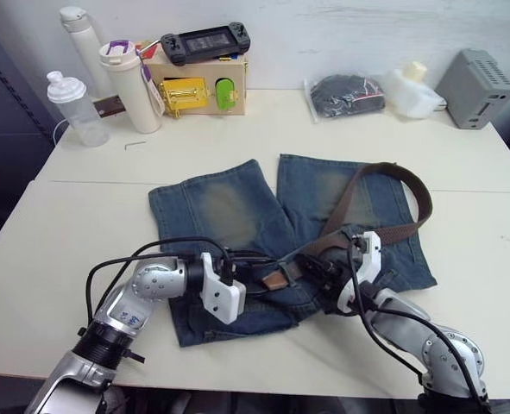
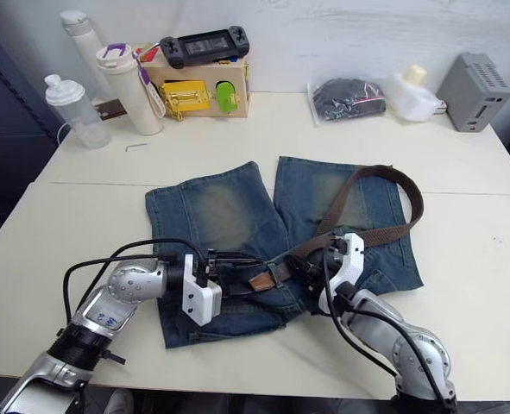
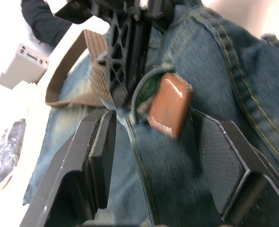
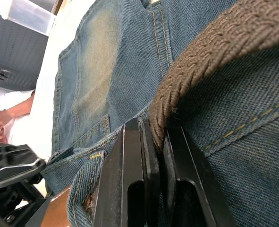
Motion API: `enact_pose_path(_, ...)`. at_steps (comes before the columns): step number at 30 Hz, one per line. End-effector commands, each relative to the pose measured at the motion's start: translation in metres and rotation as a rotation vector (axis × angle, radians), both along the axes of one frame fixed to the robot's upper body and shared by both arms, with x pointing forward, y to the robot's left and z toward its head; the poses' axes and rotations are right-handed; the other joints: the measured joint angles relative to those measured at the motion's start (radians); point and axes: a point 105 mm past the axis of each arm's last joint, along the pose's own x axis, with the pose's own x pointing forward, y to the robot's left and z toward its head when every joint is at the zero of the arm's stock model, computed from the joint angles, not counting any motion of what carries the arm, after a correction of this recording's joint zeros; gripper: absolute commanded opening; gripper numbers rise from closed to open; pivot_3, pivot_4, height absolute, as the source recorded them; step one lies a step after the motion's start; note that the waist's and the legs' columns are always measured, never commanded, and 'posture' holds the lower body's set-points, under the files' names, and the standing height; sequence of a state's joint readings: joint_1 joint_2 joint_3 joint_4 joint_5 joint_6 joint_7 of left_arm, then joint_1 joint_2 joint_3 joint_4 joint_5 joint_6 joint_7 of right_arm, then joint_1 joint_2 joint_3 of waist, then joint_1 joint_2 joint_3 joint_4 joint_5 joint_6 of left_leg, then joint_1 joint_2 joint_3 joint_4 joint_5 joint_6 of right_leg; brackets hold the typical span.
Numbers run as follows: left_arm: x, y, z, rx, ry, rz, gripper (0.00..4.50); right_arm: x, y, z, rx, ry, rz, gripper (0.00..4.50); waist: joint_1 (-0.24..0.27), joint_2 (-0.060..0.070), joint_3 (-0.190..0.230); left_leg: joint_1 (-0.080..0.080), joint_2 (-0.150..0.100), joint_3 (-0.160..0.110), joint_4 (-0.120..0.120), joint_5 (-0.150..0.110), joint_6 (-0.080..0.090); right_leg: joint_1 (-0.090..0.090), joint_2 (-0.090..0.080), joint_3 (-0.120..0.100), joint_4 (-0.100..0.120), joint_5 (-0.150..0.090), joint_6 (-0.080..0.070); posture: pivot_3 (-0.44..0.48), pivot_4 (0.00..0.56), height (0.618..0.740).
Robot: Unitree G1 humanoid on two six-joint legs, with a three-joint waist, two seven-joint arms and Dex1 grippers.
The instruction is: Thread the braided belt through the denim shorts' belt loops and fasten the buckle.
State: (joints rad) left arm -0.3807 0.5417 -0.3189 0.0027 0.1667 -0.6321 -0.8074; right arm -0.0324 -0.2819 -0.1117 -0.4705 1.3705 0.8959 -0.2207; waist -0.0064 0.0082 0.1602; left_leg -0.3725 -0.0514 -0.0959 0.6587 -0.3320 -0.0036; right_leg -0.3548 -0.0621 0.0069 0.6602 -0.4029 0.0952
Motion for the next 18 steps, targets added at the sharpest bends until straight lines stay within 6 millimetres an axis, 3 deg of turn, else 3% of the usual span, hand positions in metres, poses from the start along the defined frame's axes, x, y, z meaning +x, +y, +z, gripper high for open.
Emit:
enact_pose_path(1,-0.007,-0.007,0.009,-0.01,-0.039,-0.061,2.86,-0.007,0.01,0.006,0.023,-0.019,0.043,0.0,0.0,0.0,0.0,0.0,0.0,0.0,0.0,0.0,0.0,0.0,0.0,0.0,0.0,0.0,0.0,0.0,0.15,0.74)
enact_pose_path(2,-0.008,-0.007,0.01,-0.009,-0.042,-0.072,2.86,-0.007,0.01,0.006,0.022,-0.017,0.042,0.0,-0.001,0.0,0.0,0.0,0.0,0.0,0.0,0.0,0.0,0.0,0.0,0.0,0.0,0.0,0.0,0.0,0.15,0.74)
enact_pose_path(9,-0.012,0.0,0.007,0.037,-0.035,-0.086,0.04,-0.007,0.01,0.004,0.024,-0.009,0.029,0.0,-0.001,0.0,0.0,0.0,0.0,0.0,0.0,0.0,0.0,0.0,0.0,0.0,0.0,0.0,0.0,0.0,0.15,0.74)
enact_pose_path(17,-0.006,-0.001,0.017,0.065,-0.069,-0.067,0.04,-0.001,0.003,0.014,0.038,-0.027,-0.024,0.0,-0.001,0.0,0.0,0.0,0.0,0.0,0.0,0.0,0.0,0.0,0.0,0.0,0.0,0.0,0.0,0.0,0.15,0.74)
enact_pose_path(18,-0.006,-0.002,0.018,0.063,-0.069,-0.066,0.01,-0.001,0.0,0.018,0.039,-0.038,-0.039,0.41,-0.001,0.0,0.0,0.0,0.0,0.0,0.0,0.0,0.0,0.0,0.0,0.0,0.0,0.0,0.0,0.0,0.15,0.74)
